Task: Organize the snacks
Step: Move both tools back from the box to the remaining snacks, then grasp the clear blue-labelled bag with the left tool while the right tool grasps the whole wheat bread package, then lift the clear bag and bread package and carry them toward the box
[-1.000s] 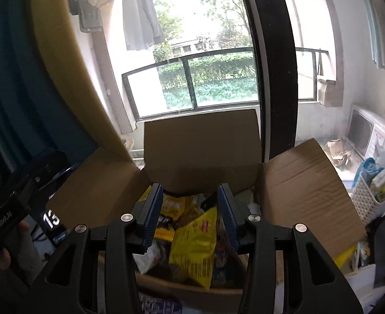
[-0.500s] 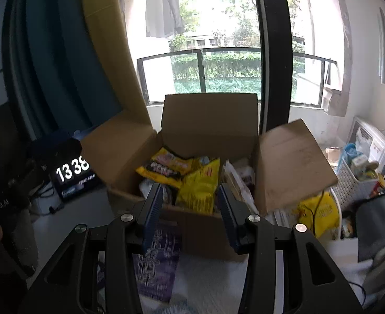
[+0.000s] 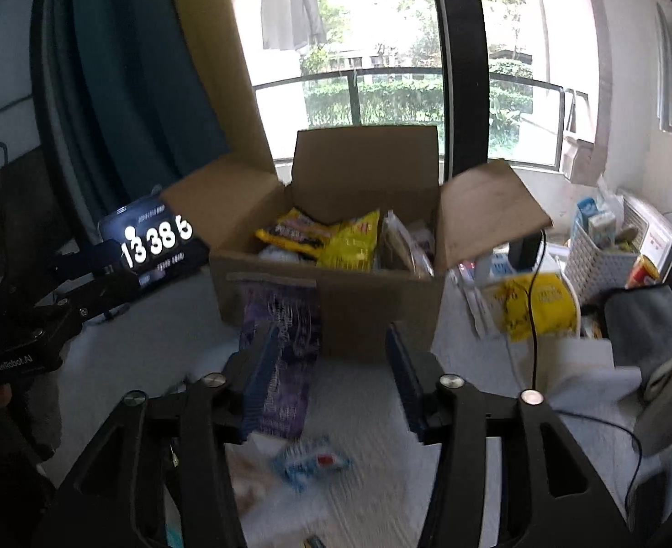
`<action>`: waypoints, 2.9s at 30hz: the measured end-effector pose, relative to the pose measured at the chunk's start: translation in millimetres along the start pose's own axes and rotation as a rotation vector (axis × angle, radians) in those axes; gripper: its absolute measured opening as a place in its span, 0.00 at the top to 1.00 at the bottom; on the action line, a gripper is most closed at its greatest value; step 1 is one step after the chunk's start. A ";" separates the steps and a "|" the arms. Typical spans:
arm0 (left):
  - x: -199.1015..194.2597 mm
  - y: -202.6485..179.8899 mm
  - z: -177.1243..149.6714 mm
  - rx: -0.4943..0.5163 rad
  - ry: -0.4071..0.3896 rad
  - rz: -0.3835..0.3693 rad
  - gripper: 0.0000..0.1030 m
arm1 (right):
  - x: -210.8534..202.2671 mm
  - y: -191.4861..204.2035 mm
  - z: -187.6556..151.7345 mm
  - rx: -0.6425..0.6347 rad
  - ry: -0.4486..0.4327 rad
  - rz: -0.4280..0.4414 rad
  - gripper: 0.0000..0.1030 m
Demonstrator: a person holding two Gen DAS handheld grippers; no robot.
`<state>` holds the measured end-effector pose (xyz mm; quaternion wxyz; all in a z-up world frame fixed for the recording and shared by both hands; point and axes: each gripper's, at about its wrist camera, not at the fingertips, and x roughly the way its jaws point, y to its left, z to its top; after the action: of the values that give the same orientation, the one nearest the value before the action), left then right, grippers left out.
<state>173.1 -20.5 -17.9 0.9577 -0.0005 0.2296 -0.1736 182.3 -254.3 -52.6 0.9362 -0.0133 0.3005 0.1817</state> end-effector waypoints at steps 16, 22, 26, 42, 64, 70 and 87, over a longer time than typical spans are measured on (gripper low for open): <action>-5.4 -14.7 -102.4 -0.173 0.262 -0.053 0.25 | -16.0 0.3 -93.3 -0.040 0.162 0.036 0.28; -13.3 -29.2 -124.8 -0.190 0.321 -0.080 0.21 | -14.7 3.7 -121.4 -0.045 0.209 0.063 0.20; -15.2 -41.0 -141.4 -0.198 0.379 -0.105 0.17 | -8.5 9.1 -141.8 -0.058 0.264 0.083 0.18; -8.9 -71.3 -191.3 -0.114 0.608 -0.147 0.15 | 1.0 17.7 -182.6 -0.139 0.344 0.092 0.13; -24.2 -76.8 -180.0 0.025 0.468 -0.088 0.43 | -7.4 7.6 -176.4 -0.018 0.246 0.074 0.64; -31.3 -72.0 -169.8 0.029 0.419 -0.082 0.43 | -16.7 9.3 -163.6 -0.055 0.201 0.065 0.80; -43.4 -60.8 -139.4 0.031 0.284 -0.049 0.43 | -60.5 -6.6 -105.9 -0.121 0.019 -0.065 0.87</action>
<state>55.3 -52.2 -118.7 0.9110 0.0334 0.3598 -0.1990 79.9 -294.7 -105.6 0.9361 -0.0815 0.2974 0.1690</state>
